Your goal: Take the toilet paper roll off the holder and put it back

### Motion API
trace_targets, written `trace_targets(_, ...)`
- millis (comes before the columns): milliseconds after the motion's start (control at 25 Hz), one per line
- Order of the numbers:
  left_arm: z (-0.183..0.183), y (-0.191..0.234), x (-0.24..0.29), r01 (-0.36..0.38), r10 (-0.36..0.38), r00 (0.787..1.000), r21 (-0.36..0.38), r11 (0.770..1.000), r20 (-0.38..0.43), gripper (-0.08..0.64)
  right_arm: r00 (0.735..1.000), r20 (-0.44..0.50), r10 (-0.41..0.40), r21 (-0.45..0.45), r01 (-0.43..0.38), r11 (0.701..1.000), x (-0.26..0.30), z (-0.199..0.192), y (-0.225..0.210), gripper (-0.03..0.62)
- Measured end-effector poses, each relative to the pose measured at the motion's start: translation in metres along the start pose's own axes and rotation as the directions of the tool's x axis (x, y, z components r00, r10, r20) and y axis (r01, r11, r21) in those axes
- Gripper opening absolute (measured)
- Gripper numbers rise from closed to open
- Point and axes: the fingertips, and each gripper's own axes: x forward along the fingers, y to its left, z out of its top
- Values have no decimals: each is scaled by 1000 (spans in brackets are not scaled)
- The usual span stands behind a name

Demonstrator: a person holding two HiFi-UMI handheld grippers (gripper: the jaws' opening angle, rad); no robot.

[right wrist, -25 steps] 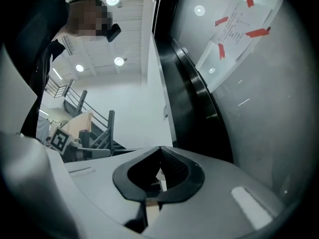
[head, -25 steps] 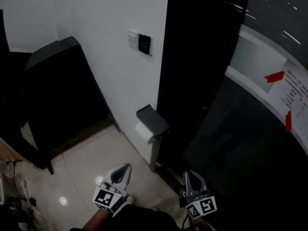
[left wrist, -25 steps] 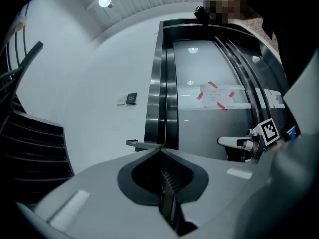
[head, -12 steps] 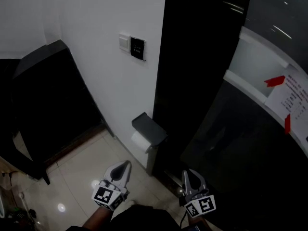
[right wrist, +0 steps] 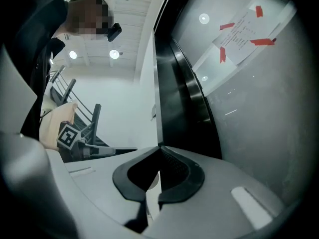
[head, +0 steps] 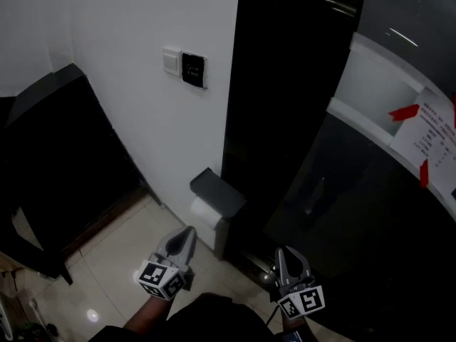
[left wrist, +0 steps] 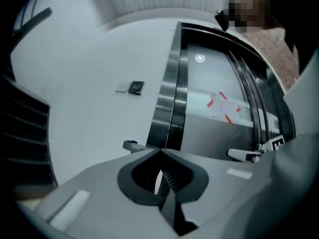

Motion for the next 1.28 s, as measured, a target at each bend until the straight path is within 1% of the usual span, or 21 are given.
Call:
trace_targets(40,-2,5,3,-14,14,1000,-52,999,-7,2,1000,1,-7,-2,7,1000,0,1,-2,14)
trace_targets(80,-4,7,4,-23,22,1000,-69,997,-14,2,1000,0,-11,-1,11,1000,1,1,-3,14)
trace_targets(200,-6,2,8,-7,6,1000,-17,1000,-27,2,1000,-14,-13,9,13,1000,4,-5,-3,14)
trace_targets(360,-13,2,15,9,-9,998,2,1000,-58,2,999,-41,7,6,-6,1000,10,-14,4,14)
trace_targets(400,-17,4,17,8,-8,997,-9,1000,-76,2,999,-51,14,0,-14,1000,10,-16,6,14)
trace_targets(480,-25,10,23,-8,0,996,-83,997,-93,11,997,-68,28,-4,-29,1000,11,-20,10,14)
trace_targets(520,-26,16,25,-29,17,996,-134,991,-91,27,997,-73,32,-1,-33,999,12,-22,11,14)
trace_targets(560,-28,22,28,-59,44,995,-172,983,-90,91,996,-78,35,2,-34,999,12,-24,12,14)
trace_targets(600,-30,29,31,-93,76,992,-183,979,-96,164,996,-83,34,3,-33,999,12,-26,12,14)
trace_targets(640,-34,34,34,-124,106,988,-172,977,-108,206,996,-88,30,2,-30,1000,12,-27,11,14)
trace_targets(720,-44,43,40,-173,150,979,-172,970,-140,260,995,-96,17,-1,-17,1000,10,-28,8,14)
trace_targets(760,-51,49,42,-196,165,974,-211,958,-155,281,995,-97,10,-2,-11,1000,9,-28,6,14)
trace_targets(800,-59,56,45,-218,175,969,-277,936,-173,304,995,-96,4,-3,-5,1000,8,-27,5,14)
trace_targets(840,-70,63,48,-234,172,966,-370,899,-193,317,995,-95,-1,-6,1,1000,7,-26,3,14)
trace_targets(880,-81,68,53,-238,151,966,-487,840,-211,351,996,-94,-7,-8,6,1000,6,-26,1,14)
trace_targets(920,-92,71,57,-229,118,969,-615,754,-217,382,995,-94,-14,-10,13,1000,5,-25,0,14)
trace_targets(1000,-110,74,64,-197,66,979,-815,545,-192,413,995,-95,-30,-12,29,999,2,-25,-4,14)
trace_targets(1040,-115,75,67,-178,57,984,-869,462,-171,419,995,-96,-39,-12,38,999,0,-25,-6,14)
trace_targets(1080,-118,77,69,-158,54,987,-899,409,-149,423,994,-98,-48,-14,46,999,-1,-24,-8,14)
trace_targets(1120,-119,77,71,-140,51,990,-912,385,-130,426,994,-99,-55,-16,54,998,-2,-24,-11,14)
trace_targets(1280,-116,77,84,-70,31,998,-921,383,-63,439,991,-104,-79,-22,77,997,-4,-23,-17,14)
